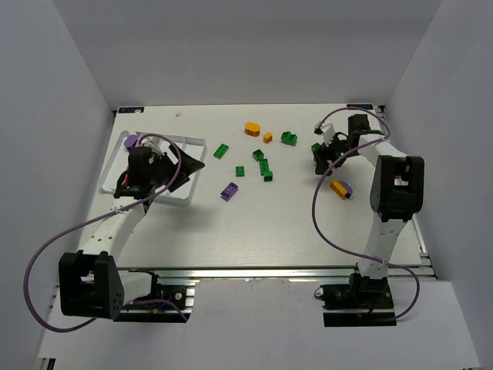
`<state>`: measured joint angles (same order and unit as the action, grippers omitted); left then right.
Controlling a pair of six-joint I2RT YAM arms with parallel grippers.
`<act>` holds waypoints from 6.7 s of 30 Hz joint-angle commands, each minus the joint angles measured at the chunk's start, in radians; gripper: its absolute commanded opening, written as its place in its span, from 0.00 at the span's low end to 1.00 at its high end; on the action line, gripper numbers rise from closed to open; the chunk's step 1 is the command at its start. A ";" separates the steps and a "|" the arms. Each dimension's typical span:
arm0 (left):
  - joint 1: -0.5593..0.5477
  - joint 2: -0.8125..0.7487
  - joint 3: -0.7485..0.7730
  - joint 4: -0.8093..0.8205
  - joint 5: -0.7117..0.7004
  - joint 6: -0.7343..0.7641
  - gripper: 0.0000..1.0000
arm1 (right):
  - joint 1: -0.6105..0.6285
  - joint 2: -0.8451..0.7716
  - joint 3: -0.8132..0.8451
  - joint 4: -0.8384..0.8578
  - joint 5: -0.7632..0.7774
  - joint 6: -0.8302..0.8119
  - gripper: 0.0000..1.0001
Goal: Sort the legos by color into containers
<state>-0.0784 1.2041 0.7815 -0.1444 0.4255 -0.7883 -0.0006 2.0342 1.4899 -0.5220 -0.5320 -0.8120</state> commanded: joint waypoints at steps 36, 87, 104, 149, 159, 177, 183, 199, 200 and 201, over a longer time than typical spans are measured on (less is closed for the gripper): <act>-0.153 0.092 0.070 0.072 -0.111 -0.075 0.95 | 0.028 -0.023 -0.019 0.214 0.125 0.435 0.61; -0.305 0.186 0.130 0.515 0.062 -0.123 0.94 | 0.161 -0.253 -0.175 0.973 -0.718 1.406 0.00; -0.383 0.207 0.111 0.718 0.052 -0.158 0.90 | 0.307 -0.095 -0.163 1.883 -0.672 2.343 0.00; -0.247 0.103 0.027 0.701 0.183 -0.134 0.00 | 0.231 -0.083 -0.129 1.826 -0.669 2.295 0.00; 0.021 0.076 0.237 -0.191 -0.294 0.190 0.00 | 0.232 -0.147 -0.100 1.395 -0.700 1.856 0.00; 0.210 0.518 0.605 -0.443 -0.846 0.526 0.00 | 0.267 -0.232 0.000 0.481 -0.461 0.873 0.00; 0.210 0.612 0.656 -0.400 -0.847 0.572 0.02 | 0.271 -0.229 -0.003 0.467 -0.461 0.853 0.00; 0.197 0.680 0.650 -0.376 -0.800 0.615 0.56 | 0.295 -0.210 0.023 0.416 -0.445 0.810 0.00; 0.195 0.675 0.647 -0.377 -0.804 0.613 0.60 | 0.300 -0.210 0.026 0.407 -0.444 0.771 0.00; 0.196 0.666 0.645 -0.376 -0.807 0.612 0.67 | 0.306 -0.212 0.029 0.390 -0.442 0.761 0.00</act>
<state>0.1242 1.9076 1.4200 -0.5369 -0.3779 -0.1749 0.2871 1.8534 1.4830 -0.0963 -0.9787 0.0120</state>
